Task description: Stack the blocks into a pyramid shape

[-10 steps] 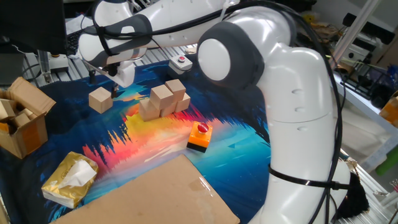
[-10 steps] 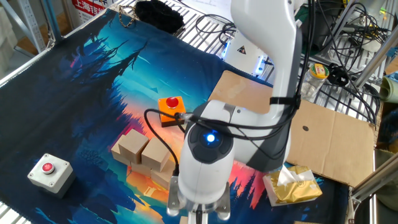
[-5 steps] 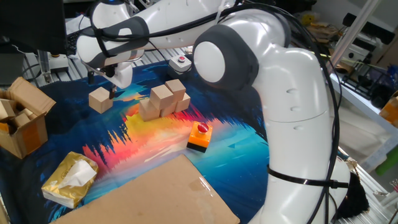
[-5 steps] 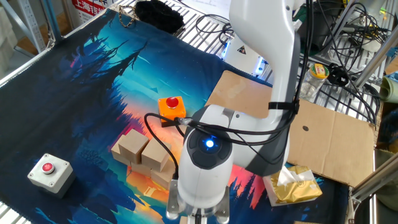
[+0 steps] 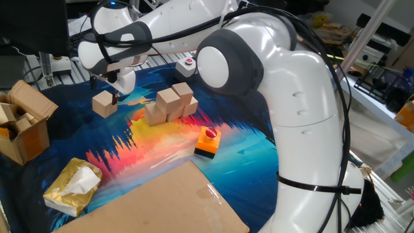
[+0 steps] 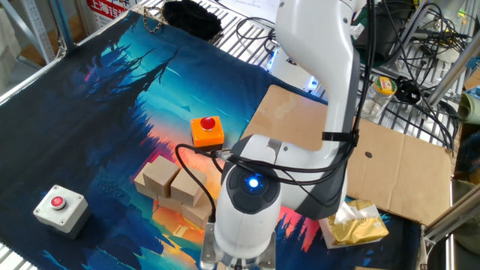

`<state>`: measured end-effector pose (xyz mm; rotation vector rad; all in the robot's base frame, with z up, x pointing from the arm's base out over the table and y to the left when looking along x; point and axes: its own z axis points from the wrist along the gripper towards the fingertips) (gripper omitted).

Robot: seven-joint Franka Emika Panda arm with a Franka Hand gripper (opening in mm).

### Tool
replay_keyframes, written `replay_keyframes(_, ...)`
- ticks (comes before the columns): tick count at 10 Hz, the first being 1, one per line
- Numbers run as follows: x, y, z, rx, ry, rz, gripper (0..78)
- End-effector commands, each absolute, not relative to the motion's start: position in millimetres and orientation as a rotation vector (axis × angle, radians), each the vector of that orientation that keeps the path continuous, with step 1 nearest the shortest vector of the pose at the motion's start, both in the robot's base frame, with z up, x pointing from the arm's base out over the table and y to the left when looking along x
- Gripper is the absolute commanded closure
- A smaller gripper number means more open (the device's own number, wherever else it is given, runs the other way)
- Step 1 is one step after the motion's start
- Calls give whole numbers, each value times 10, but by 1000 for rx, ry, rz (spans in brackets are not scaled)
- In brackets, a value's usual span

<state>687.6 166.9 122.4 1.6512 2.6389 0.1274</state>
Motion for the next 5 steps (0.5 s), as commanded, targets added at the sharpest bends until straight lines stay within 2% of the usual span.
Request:
replay_keyframes(1, 6911, 1661, 1189, 1643, 2638, 127, 1)
replay_keyframes(5, 6927, 1649, 1136, 1639, 2640, 126, 1)
